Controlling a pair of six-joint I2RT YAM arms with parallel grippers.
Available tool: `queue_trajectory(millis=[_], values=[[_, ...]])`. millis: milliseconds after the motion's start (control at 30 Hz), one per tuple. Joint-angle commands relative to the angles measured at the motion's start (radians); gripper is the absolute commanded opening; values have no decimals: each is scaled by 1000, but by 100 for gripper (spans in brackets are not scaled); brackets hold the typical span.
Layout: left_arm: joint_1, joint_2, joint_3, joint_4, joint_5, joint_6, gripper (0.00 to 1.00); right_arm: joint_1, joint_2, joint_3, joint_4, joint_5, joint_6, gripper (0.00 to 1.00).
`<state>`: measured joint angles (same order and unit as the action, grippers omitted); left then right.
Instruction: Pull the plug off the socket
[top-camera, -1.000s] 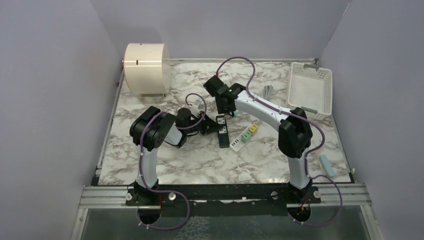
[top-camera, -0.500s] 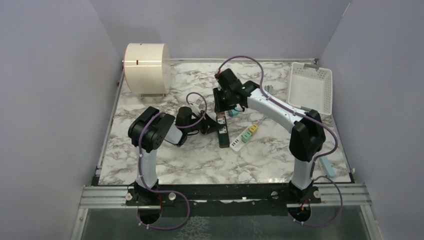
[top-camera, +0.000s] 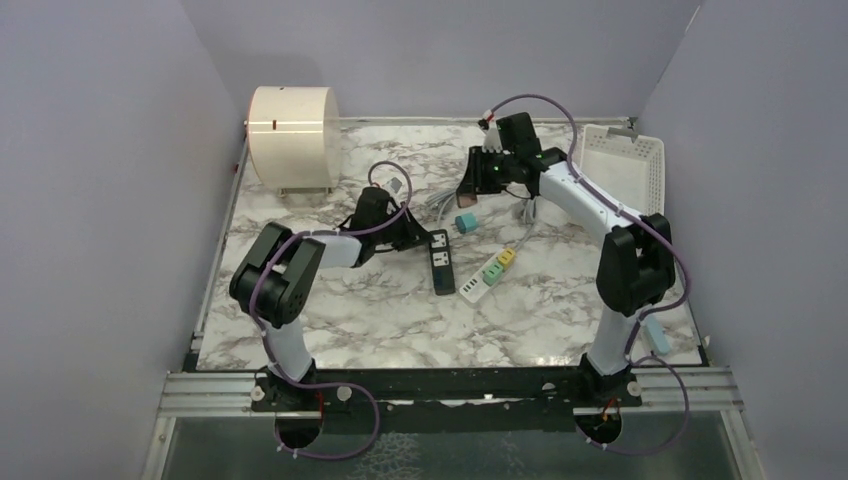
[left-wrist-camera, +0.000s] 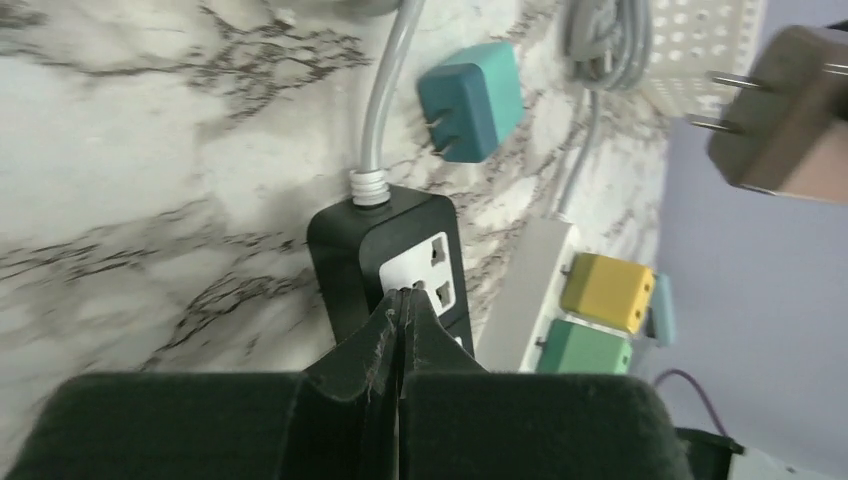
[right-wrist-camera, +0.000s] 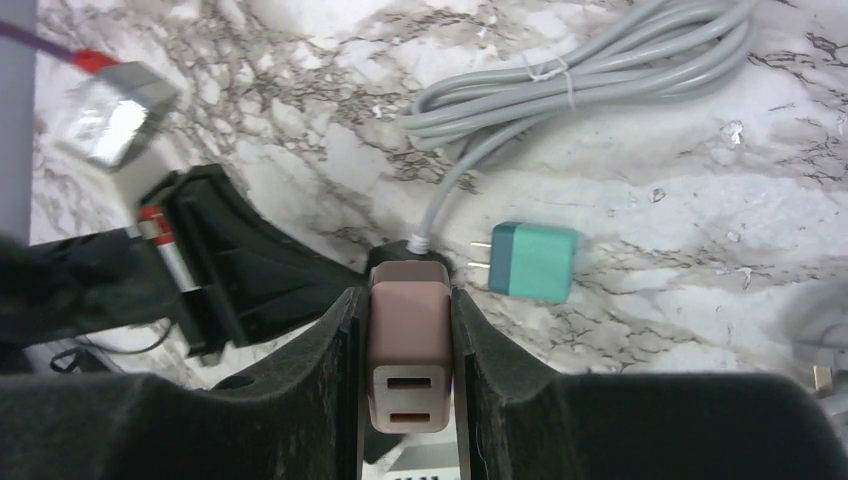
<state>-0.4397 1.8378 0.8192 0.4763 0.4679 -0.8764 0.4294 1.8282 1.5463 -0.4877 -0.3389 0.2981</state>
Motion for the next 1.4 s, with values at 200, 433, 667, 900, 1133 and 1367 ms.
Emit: queue_trajectory(millis=[200, 433, 667, 900, 1133, 1367], values=[[1, -383, 86, -437, -178, 321, 30, -39, 121, -32, 72, 89, 6, 1], [-39, -507, 50, -538, -190, 357, 46, -54, 154, -102, 122, 106, 30, 1], [-131, -537, -24, -519, -165, 327, 51, -68, 195, -118, 136, 98, 41, 4], [-212, -442, -116, -263, -78, 178, 52, -77, 211, -118, 137, 112, 54, 22], [-307, -288, -56, -191, -116, 119, 52, -139, 237, -134, 217, -13, 114, 28], [-329, -189, -41, -176, -219, 56, 51, -161, 261, -92, 240, -79, 130, 43]])
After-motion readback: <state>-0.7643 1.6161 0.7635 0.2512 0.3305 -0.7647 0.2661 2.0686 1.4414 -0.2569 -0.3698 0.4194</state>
